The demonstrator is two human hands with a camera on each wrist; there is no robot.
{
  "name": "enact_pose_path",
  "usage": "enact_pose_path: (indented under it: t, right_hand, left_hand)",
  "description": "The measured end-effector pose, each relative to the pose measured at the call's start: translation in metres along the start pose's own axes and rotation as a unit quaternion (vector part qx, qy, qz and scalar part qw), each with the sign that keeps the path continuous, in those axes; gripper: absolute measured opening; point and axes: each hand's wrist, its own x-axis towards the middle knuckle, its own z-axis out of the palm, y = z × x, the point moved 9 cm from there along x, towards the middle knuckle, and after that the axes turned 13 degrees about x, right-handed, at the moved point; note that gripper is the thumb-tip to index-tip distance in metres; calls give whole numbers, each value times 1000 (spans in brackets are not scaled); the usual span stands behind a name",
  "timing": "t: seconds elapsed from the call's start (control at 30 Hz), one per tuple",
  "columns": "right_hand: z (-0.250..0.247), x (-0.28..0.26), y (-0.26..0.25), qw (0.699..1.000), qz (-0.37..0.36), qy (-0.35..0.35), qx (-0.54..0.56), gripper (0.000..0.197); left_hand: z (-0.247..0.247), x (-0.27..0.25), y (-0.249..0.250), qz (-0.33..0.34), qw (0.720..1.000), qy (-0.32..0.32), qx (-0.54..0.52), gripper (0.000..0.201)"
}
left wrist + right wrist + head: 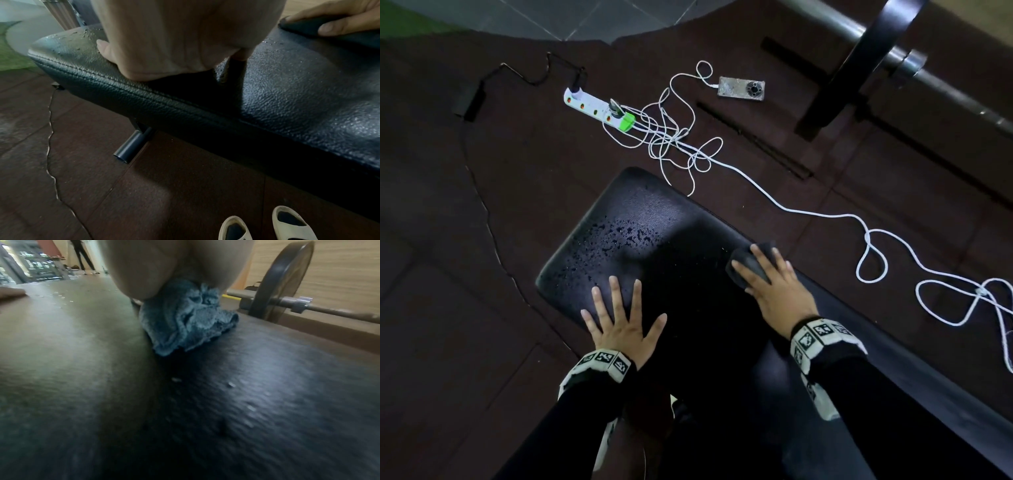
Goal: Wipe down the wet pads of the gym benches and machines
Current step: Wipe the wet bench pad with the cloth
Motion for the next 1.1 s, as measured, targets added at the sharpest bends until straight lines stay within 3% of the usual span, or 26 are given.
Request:
enact_pose_path:
  t: [0.13, 0.23, 0.4, 0.57, 0.67, 0.83, 0.93, 1.0, 1.1]
  right_hand:
    - [-8, -34, 49, 993, 67, 47, 84, 50]
    - [-3, -83, 68, 993, 86, 68, 49, 47]
    - [47, -139, 44, 998, 30, -13, -51, 48]
    - [55, -107, -26, 998, -51, -34, -20, 45]
    - [45, -59, -47, 996, -76, -45, -13, 56]
    - [1, 9, -20, 1000, -7, -21, -13, 52]
    - [-10, 0, 32, 994, 90, -5, 65, 52]
    - [-12, -25, 54, 991, 103, 10, 88, 49]
    - [2, -76, 67, 995, 92, -1, 30, 48]
  left_hand:
    - [-1, -1, 0, -1, 1000, -12, 1, 84]
    - [-2, -2, 1, -3, 1000, -16, -1, 85]
    - [-2, -2, 0, -5, 1000, -22, -2, 84]
    - [-3, -3, 0, -6, 1000, -28, 0, 82]
    - [-4, -3, 0, -7, 1000, -30, -1, 83]
    - [-4, -3, 0, -3, 1000, -29, -1, 83]
    - [-5, -4, 1, -2, 999, -31, -4, 84]
    - [-4, -4, 1, -1, 999, -32, -6, 84]
    - [-5, -3, 1, 2, 999, -32, -12, 85]
